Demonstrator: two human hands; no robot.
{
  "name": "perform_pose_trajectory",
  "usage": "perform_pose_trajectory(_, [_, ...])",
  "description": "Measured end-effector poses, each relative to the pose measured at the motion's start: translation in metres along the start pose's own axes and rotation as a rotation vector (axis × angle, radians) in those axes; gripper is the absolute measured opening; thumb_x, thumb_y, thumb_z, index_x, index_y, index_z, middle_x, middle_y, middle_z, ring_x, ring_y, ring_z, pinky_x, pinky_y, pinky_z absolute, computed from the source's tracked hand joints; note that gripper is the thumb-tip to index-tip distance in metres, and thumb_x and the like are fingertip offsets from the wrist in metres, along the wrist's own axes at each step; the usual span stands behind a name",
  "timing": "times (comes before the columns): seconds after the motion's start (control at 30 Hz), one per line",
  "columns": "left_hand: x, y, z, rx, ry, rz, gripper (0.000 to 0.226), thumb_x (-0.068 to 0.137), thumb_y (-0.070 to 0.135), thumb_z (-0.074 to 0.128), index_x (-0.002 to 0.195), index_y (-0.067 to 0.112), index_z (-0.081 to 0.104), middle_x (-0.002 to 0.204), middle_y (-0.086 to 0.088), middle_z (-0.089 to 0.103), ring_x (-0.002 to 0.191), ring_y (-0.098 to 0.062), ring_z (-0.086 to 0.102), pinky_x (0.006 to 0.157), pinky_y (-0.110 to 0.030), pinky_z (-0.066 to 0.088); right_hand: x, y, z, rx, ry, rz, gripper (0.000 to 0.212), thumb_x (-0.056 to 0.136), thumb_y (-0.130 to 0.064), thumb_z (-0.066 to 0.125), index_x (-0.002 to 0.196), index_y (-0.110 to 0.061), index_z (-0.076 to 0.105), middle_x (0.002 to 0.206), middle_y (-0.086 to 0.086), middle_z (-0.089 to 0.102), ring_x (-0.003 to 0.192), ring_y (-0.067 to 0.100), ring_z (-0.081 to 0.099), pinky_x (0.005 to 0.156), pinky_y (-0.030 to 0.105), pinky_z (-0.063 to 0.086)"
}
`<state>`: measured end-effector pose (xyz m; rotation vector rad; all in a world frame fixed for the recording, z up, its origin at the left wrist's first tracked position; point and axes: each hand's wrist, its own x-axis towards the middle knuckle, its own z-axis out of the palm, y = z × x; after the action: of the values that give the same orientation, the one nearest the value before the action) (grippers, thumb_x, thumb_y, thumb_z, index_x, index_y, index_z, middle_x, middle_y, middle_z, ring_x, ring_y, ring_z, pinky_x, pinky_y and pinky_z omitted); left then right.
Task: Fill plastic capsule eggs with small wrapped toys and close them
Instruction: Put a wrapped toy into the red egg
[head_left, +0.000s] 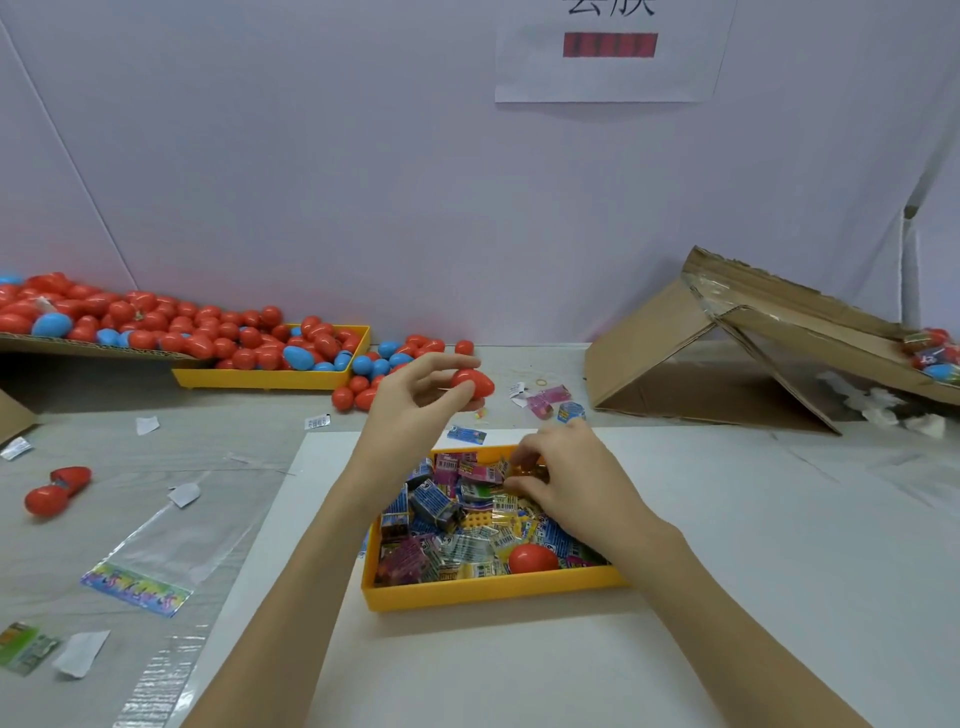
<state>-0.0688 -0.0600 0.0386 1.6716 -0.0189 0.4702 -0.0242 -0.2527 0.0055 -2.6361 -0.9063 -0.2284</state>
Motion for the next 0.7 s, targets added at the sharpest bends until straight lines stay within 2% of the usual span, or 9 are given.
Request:
perform_pose_trajectory(0.1, [0.000, -0.001, 0.002, -0.054, -0.035, -0.052, 0.021, 0.094, 0.022, 0.074, 0.114, 0.027, 0.072, 0.103, 0.006, 0.079, 0.098, -0.012, 0.076, 0.085, -0.019, 0.055, 0.001, -0.001, 0.001, 0.055, 0.019, 0.007, 0.025, 0.089, -0.045, 0.077, 0.107, -0.028, 0.073, 0.097, -0.009, 0.071, 0.108, 0.013, 0.045, 0.083, 0.027, 0.040])
perform_pose_trajectory(0.23, [-0.001, -0.002, 0.003, 0.003, -0.040, -0.047, 0.027, 0.089, 0.027, 0.079, 0.115, 0.027, 0.073, 0.101, 0.015, 0.078, 0.093, -0.005, 0.075, 0.074, -0.010, 0.054, -0.001, 0.000, -0.002, 0.173, 0.006, 0.026, 0.014, 0.090, -0.037, 0.079, 0.090, -0.029, 0.067, 0.094, -0.011, 0.068, 0.101, 0.010, 0.048, 0.084, 0.030, 0.042])
perform_pose_trajectory(0.3, [-0.001, -0.003, 0.002, 0.013, -0.044, -0.058, 0.024, 0.091, 0.027, 0.078, 0.114, 0.027, 0.073, 0.097, 0.010, 0.079, 0.089, -0.010, 0.076, 0.078, -0.015, 0.057, 0.000, 0.001, -0.007, 0.281, 0.011, 0.031, 0.012, 0.090, -0.031, 0.079, 0.086, -0.028, 0.068, 0.091, -0.013, 0.068, 0.092, 0.003, 0.055, 0.080, 0.024, 0.043])
perform_pose_trajectory(0.4, [0.000, -0.006, -0.002, 0.011, -0.025, -0.085, 0.017, 0.096, 0.027, 0.072, 0.112, 0.024, 0.075, 0.093, 0.003, 0.078, 0.083, -0.019, 0.075, 0.087, -0.029, 0.060, 0.002, 0.004, -0.016, 0.554, 0.046, 0.052, 0.003, 0.091, -0.022, 0.079, 0.090, -0.022, 0.076, 0.084, -0.009, 0.075, 0.084, 0.001, 0.068, 0.076, 0.013, 0.051])
perform_pose_trajectory(0.5, [0.000, -0.005, -0.002, -0.023, -0.080, -0.109, 0.016, 0.099, 0.026, 0.068, 0.111, 0.020, 0.077, 0.095, -0.005, 0.076, 0.074, -0.018, 0.070, 0.081, -0.028, 0.059, 0.003, 0.009, -0.021, 0.734, 0.038, 0.064, 0.009, 0.097, -0.021, 0.072, 0.094, -0.017, 0.079, 0.083, -0.004, 0.078, 0.082, 0.004, 0.072, 0.080, 0.020, 0.055])
perform_pose_trajectory(0.57, [-0.001, -0.003, -0.002, -0.041, -0.181, -0.114, 0.019, 0.100, 0.025, 0.066, 0.113, 0.018, 0.077, 0.102, -0.011, 0.076, 0.078, -0.020, 0.072, 0.077, -0.024, 0.058, 0.003, 0.012, -0.021, 0.845, 0.039, 0.093, 0.018, 0.100, -0.028, 0.067, 0.094, -0.015, 0.078, 0.078, -0.002, 0.077, 0.067, 0.002, 0.066, 0.065, 0.015, 0.051])
perform_pose_trajectory(0.63, [-0.003, -0.002, -0.001, -0.008, -0.279, -0.104, 0.021, 0.101, 0.026, 0.065, 0.119, 0.021, 0.075, 0.106, -0.008, 0.077, 0.088, -0.023, 0.075, 0.081, -0.024, 0.059, 0.003, 0.014, -0.020, 0.927, 0.069, 0.132, 0.026, 0.102, -0.033, 0.063, 0.093, -0.013, 0.077, 0.071, -0.002, 0.073, 0.053, -0.002, 0.056, 0.051, 0.008, 0.042])
perform_pose_trajectory(0.7, [-0.005, -0.001, 0.000, 0.028, -0.340, -0.092, 0.024, 0.101, 0.025, 0.065, 0.125, 0.024, 0.071, 0.109, -0.002, 0.078, 0.096, -0.022, 0.075, 0.085, -0.023, 0.058, 0.003, 0.018, -0.020, 0.965, 0.099, 0.146, 0.027, 0.102, -0.032, 0.062, 0.092, -0.012, 0.077, 0.067, -0.005, 0.070, 0.050, -0.002, 0.054, 0.049, 0.007, 0.040])
